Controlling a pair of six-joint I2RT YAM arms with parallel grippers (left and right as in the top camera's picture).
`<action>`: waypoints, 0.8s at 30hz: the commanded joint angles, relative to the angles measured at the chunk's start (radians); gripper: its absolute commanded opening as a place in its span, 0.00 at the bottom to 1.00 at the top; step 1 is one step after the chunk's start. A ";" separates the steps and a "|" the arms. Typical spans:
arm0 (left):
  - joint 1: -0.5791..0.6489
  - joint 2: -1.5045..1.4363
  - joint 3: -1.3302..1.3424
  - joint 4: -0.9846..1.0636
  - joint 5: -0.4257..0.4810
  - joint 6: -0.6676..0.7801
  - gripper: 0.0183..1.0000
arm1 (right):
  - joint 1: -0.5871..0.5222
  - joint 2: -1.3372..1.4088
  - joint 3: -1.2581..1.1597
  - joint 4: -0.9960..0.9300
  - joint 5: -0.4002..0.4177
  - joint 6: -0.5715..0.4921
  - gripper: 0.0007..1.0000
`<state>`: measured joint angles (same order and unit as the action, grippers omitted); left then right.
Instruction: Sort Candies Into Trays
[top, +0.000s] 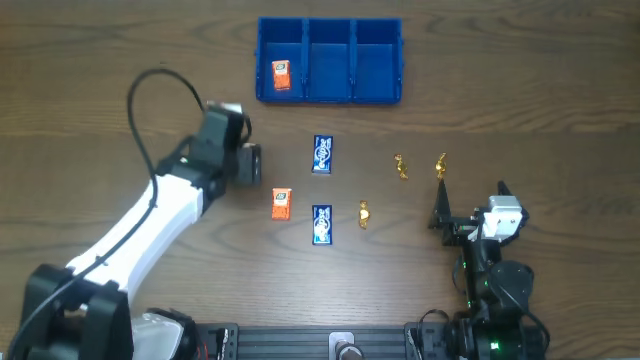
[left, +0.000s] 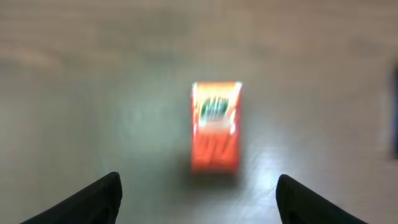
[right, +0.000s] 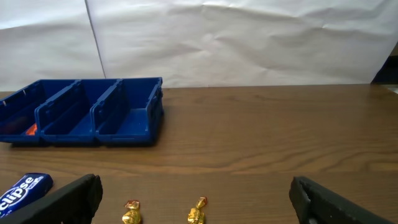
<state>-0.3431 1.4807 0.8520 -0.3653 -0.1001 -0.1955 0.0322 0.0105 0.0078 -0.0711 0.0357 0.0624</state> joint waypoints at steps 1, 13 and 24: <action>0.002 0.051 -0.024 0.063 0.014 -0.034 0.79 | 0.006 -0.007 0.000 -0.010 -0.005 -0.008 1.00; 0.004 0.214 -0.023 0.200 0.042 -0.045 0.78 | 0.006 -0.007 0.000 -0.010 -0.005 -0.008 1.00; 0.016 0.252 -0.023 0.212 0.043 -0.046 0.65 | 0.006 -0.007 0.000 -0.009 -0.005 -0.008 1.00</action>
<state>-0.3405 1.7103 0.8234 -0.1547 -0.0574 -0.2359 0.0322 0.0105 0.0078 -0.0711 0.0353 0.0624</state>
